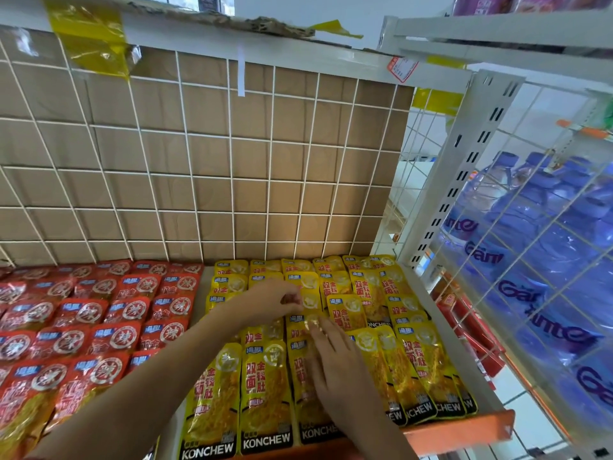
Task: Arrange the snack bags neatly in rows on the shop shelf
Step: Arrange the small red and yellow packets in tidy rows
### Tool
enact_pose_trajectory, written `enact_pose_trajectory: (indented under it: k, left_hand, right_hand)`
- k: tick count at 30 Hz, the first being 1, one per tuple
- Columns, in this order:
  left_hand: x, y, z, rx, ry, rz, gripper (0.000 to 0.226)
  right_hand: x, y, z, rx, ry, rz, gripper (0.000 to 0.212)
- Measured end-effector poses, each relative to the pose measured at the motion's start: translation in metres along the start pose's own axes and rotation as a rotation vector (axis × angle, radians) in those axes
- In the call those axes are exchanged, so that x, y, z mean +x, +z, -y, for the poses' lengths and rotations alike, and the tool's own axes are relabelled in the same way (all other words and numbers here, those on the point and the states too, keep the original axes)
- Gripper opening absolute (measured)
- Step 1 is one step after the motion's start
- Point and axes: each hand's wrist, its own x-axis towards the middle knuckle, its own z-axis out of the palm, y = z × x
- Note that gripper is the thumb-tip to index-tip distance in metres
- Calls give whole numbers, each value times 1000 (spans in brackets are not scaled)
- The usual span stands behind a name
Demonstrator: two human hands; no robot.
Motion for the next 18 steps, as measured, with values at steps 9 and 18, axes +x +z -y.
enact_pose_trajectory:
  k: [9,18]
  left_hand:
    - [-3,8,-2,-55,-17,25,15]
    - [-4,8,-3,-76,-36,13,13]
  right_hand:
    - [-7,-2,-8,-37,-63,48,52]
    - [-6,-2,0,-48,-16,75,49]
